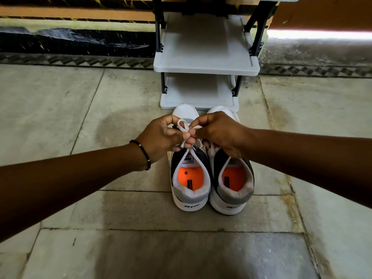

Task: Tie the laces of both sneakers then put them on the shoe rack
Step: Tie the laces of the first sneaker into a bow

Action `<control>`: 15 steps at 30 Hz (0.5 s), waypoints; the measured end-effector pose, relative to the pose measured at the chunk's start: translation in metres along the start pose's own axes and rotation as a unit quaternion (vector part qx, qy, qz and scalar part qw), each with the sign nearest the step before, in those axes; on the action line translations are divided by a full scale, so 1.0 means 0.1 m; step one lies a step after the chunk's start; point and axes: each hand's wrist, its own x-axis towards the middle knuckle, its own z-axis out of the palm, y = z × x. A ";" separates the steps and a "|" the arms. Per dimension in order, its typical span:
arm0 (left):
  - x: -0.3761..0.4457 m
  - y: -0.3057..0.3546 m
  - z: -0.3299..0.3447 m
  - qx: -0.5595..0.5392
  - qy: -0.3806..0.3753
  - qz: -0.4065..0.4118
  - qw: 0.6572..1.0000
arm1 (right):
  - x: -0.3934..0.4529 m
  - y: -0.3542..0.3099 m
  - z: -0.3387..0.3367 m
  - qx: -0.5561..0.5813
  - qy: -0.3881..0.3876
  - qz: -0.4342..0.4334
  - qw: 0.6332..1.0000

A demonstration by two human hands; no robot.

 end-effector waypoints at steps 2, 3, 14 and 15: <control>-0.01 0.00 0.00 0.012 -0.017 -0.015 1.000 | 0.02 0.04 -0.01 -0.012 0.005 -0.012 1.000; -0.01 0.00 -0.01 0.016 -0.023 -0.025 0.999 | 0.03 0.06 -0.02 -0.009 0.004 -0.023 1.000; -0.02 0.07 -0.05 -0.092 -0.077 -0.177 0.977 | 0.00 0.01 -0.10 -0.374 -0.027 -0.351 0.858; -0.02 0.07 -0.06 -0.091 -0.078 -0.175 0.977 | 0.00 -0.02 -0.11 -0.424 -0.037 -0.382 0.820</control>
